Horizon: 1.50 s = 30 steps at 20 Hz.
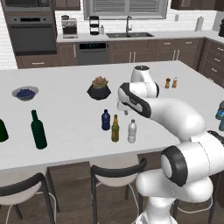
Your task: Move the plastic bottles in the middle to the plastics group, and the glass bottles in the middle to the glass group.
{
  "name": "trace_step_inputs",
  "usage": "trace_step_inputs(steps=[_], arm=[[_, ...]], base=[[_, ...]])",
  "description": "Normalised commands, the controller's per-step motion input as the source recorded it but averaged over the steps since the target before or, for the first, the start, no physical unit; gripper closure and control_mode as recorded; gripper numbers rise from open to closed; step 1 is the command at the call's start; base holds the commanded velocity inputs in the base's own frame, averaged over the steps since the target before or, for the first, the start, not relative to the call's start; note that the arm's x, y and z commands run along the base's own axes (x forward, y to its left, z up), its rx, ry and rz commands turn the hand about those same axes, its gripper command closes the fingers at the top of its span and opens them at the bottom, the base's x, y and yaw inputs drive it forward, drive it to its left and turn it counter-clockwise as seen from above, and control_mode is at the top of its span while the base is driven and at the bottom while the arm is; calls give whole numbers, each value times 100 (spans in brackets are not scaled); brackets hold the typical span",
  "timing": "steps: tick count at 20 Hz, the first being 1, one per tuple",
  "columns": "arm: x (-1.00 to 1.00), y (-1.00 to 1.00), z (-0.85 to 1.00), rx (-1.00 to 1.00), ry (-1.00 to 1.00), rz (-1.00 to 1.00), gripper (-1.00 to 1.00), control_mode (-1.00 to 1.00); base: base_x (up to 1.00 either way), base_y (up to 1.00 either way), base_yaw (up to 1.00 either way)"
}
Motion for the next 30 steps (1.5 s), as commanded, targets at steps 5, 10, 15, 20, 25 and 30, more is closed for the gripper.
trace_step_inputs(steps=[5,10,15,20,25,30], arm=[[16,-10,-55,0,2,12,-100,-100],[16,-1,-40,0,0,11,-100,-100],[2,0,-24,0,0,8,-100,-100],[-1,0,-17,0,0,4,-100,-100],[0,0,-21,0,0,3,-100,-100],[0,0,-15,0,0,3,-100,-100]], base=[[0,0,0],[0,0,0],[0,0,0],[0,0,0],[0,0,0],[0,0,0]])
